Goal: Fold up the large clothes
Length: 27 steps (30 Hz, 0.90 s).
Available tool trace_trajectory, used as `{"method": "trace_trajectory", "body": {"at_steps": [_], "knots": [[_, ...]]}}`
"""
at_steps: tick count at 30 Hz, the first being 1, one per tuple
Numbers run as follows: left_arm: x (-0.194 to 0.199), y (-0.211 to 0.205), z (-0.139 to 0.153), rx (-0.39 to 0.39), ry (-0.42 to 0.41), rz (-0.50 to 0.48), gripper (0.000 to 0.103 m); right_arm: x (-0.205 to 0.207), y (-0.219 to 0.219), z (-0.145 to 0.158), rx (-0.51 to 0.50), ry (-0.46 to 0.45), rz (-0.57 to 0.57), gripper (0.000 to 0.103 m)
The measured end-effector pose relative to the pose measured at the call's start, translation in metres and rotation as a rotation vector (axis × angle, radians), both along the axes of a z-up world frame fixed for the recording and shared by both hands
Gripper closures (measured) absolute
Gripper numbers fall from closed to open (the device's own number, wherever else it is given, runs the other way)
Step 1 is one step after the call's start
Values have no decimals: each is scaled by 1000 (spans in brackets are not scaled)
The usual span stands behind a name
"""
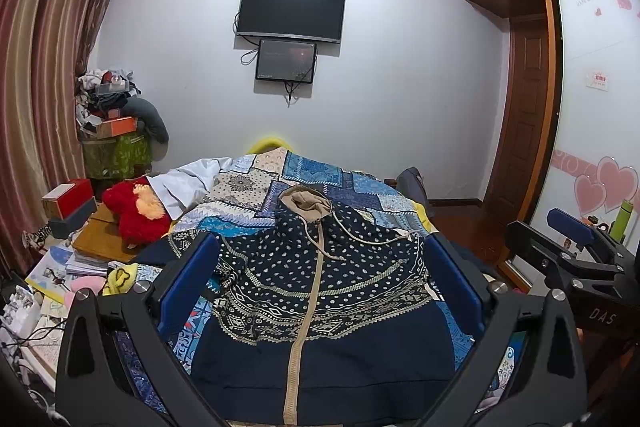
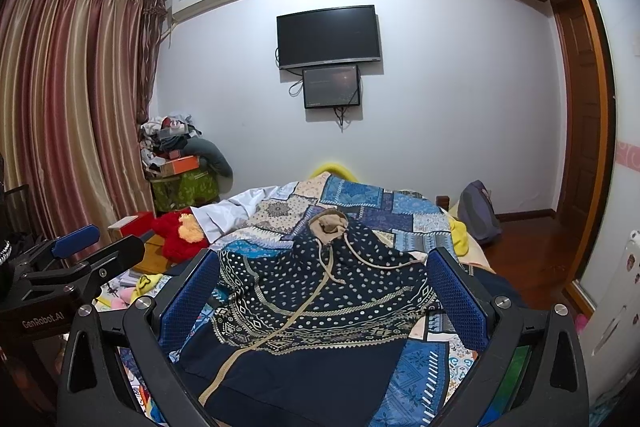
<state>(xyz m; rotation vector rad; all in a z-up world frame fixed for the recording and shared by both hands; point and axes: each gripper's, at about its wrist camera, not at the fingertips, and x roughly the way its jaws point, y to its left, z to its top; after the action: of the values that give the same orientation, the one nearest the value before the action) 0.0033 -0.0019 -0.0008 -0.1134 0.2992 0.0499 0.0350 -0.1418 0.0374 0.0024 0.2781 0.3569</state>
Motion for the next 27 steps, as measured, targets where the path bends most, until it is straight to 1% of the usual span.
{"method": "trace_trajectory", "body": {"at_steps": [10, 14, 16, 20, 23, 25, 27], "knots": [[5, 2, -2, 2, 4, 9, 0, 2, 1, -1, -2, 3, -1, 0], [13, 5, -3, 18, 1, 13, 0, 11, 6, -9, -4, 25, -11, 0], [18, 9, -3, 21, 2, 13, 0, 22, 7, -13, -1, 39, -20, 0], [39, 16, -7, 44, 14, 16, 0, 41, 11, -19, -4, 74, -30, 0], [59, 24, -14, 70, 16, 47, 0, 65, 14, -27, -10, 104, -39, 0], [81, 32, -21, 80, 44, 57, 0, 85, 19, -34, -22, 121, -44, 0], [108, 43, -32, 81, 94, 56, 0, 109, 23, -41, -28, 146, -49, 0]]}}
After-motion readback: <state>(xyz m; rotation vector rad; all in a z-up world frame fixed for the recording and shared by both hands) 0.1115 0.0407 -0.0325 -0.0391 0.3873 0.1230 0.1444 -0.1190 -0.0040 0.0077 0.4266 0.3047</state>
